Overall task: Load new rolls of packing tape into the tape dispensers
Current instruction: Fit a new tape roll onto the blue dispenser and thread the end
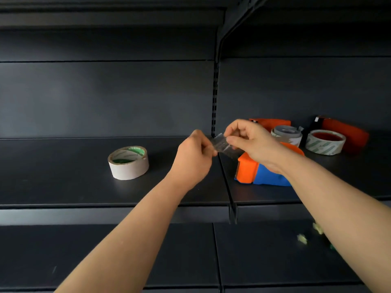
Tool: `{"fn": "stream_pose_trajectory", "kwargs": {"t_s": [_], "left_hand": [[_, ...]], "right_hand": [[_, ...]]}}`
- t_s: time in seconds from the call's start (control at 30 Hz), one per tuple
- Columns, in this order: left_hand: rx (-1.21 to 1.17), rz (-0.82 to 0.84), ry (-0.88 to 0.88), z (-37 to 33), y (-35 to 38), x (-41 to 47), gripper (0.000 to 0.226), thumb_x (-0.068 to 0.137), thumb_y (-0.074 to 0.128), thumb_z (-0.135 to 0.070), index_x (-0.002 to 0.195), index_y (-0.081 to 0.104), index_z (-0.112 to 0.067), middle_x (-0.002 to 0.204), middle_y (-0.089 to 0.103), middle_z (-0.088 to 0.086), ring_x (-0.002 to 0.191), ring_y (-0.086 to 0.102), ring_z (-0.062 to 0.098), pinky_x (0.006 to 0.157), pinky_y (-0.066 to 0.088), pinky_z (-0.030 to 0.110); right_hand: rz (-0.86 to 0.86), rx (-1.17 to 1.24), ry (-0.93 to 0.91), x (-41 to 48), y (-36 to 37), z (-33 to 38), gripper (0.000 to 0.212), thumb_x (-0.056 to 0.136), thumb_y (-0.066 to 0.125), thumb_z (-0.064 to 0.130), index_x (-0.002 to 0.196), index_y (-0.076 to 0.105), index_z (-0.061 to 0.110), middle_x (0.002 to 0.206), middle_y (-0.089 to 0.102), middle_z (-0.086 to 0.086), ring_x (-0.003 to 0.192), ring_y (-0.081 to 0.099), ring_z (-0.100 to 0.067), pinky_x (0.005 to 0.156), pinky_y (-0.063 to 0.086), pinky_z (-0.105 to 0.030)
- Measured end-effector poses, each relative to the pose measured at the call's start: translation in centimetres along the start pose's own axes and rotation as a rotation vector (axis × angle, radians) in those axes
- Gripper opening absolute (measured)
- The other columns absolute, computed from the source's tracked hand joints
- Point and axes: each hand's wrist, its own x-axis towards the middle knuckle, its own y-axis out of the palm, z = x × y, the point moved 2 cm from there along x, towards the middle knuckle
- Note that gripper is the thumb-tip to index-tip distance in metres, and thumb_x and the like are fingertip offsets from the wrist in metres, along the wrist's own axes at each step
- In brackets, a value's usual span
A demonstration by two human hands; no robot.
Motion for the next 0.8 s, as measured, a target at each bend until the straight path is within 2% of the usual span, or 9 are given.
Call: {"fn": "stream_pose_trajectory", "kwargs": {"t_s": [0.13,0.23,0.3,0.37,0.43,0.5,0.6,0.67,0.8], "left_hand": [[0.232,0.041,0.202,-1.3,-0.7,0.1,0.006,0.092,0.048,-0.002,0.089,0.052,-0.006,0.081,0.067,0.009,0.063,0.058,0.018,0.055,0.047,0.030],[0.270,0.010,0.194,-0.9,-1.4,0.4,0.014,0.089,0.047,-0.001,0.086,0.052,-0.014,0.082,0.069,0.007,0.070,0.061,0.020,0.061,0.050,0.033],[0.200,-0.065,0.062,0.2,-2.5,0.8,0.024,0.085,0.045,0.003,0.091,0.055,-0.019,0.082,0.069,0.000,0.077,0.061,0.016,0.060,0.045,0.023],[0.038,-0.072,-0.081,1.2,-3.1,1.1,0.038,0.086,0.046,0.005,0.113,0.054,-0.020,0.088,0.071,-0.005,0.082,0.061,0.010,0.057,0.042,0.013],[-0.261,0.069,-0.200,1.1,-2.5,0.9,0.058,0.088,0.054,0.006,0.139,0.041,-0.018,0.114,0.069,0.003,0.093,0.061,0.013,0.067,0.047,0.016],[-0.432,0.241,-0.282,0.4,-1.0,0.3,0.066,0.088,0.063,0.002,0.146,0.035,-0.013,0.132,0.059,0.008,0.108,0.059,0.015,0.079,0.051,0.024],[-0.642,0.244,-0.379,0.2,1.4,-0.1,0.043,0.091,0.066,-0.012,0.131,0.054,-0.011,0.128,0.063,0.005,0.118,0.059,0.018,0.098,0.050,0.039],[-0.741,0.105,-0.415,0.2,2.3,-0.2,0.008,0.093,0.063,-0.013,0.100,0.066,-0.012,0.110,0.070,0.005,0.112,0.064,0.022,0.098,0.051,0.045],[-0.810,-0.014,-0.454,0.7,3.5,-0.3,0.014,0.094,0.060,-0.011,0.080,0.062,-0.016,0.094,0.072,0.002,0.099,0.067,0.017,0.092,0.053,0.043]], "right_hand": [[-0.029,0.009,-0.007,0.0,-0.1,0.0,0.021,0.093,0.058,0.000,0.085,0.057,0.020,0.073,0.057,0.002,0.065,0.053,-0.007,0.064,0.046,-0.010],[-0.045,0.026,-0.001,0.1,-0.2,-0.3,0.021,0.093,0.058,0.001,0.086,0.057,0.021,0.071,0.056,0.004,0.063,0.053,-0.005,0.065,0.045,-0.013],[-0.060,0.035,0.009,0.2,-0.4,-0.5,0.022,0.094,0.058,0.002,0.086,0.058,0.022,0.071,0.056,0.006,0.064,0.052,-0.004,0.068,0.044,-0.015],[-0.050,0.034,0.017,0.2,-0.4,-0.4,0.021,0.094,0.057,0.002,0.087,0.058,0.022,0.074,0.056,0.005,0.067,0.052,-0.005,0.068,0.045,-0.013],[-0.036,0.030,0.014,0.1,-0.2,-0.2,0.020,0.095,0.056,0.001,0.088,0.058,0.020,0.075,0.056,0.004,0.066,0.052,-0.005,0.066,0.045,-0.009],[-0.039,0.032,0.006,0.1,-0.1,-0.1,0.020,0.095,0.055,0.001,0.089,0.058,0.020,0.076,0.056,0.004,0.066,0.052,-0.003,0.065,0.045,-0.008],[-0.035,0.023,0.005,0.0,-0.2,-0.1,0.019,0.095,0.056,0.002,0.091,0.058,0.020,0.077,0.058,0.004,0.067,0.053,-0.003,0.068,0.046,-0.009],[-0.046,0.011,0.020,0.0,-0.2,0.0,0.016,0.093,0.060,0.004,0.094,0.059,0.020,0.080,0.060,0.003,0.072,0.056,-0.006,0.072,0.047,-0.013],[-0.245,-0.070,-0.014,-0.4,-0.8,0.0,0.029,0.086,0.072,0.020,0.110,0.059,0.029,0.112,0.060,0.006,0.099,0.060,-0.003,0.092,0.048,-0.024]]}}
